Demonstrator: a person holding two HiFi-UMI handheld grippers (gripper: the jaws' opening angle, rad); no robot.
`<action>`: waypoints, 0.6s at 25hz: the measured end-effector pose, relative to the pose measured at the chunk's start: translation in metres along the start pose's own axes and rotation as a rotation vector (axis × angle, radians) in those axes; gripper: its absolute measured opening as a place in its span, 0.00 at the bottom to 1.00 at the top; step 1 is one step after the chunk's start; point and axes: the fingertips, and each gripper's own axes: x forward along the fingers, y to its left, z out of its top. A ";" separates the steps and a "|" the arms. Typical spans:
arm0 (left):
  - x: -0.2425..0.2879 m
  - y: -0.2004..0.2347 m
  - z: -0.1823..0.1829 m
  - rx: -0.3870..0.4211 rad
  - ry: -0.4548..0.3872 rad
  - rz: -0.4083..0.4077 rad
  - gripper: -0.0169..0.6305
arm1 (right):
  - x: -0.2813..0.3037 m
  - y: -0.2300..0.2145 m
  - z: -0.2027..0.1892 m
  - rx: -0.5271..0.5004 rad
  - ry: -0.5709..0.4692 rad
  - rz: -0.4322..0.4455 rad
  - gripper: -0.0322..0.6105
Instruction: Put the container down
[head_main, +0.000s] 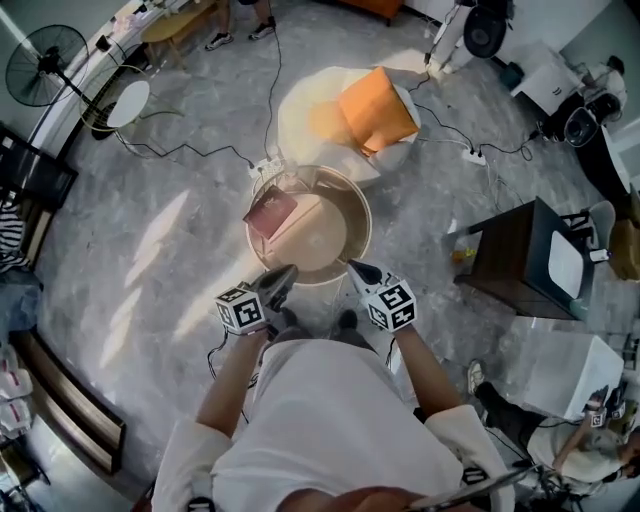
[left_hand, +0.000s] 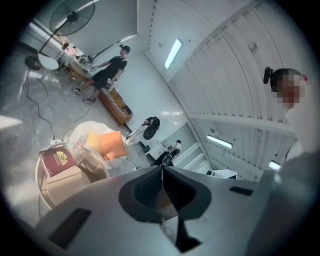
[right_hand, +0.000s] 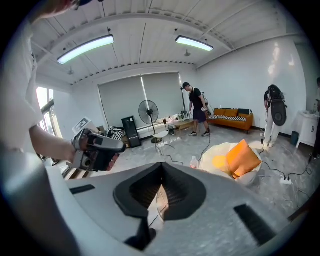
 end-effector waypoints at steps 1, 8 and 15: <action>0.000 -0.006 -0.002 0.020 -0.002 0.016 0.05 | -0.008 -0.001 0.001 -0.010 -0.005 0.005 0.04; 0.000 -0.041 -0.011 0.070 -0.026 0.035 0.05 | -0.053 -0.016 0.020 -0.087 -0.076 -0.027 0.04; -0.008 -0.068 0.003 0.269 -0.081 0.097 0.05 | -0.078 -0.021 0.022 -0.138 -0.110 -0.046 0.04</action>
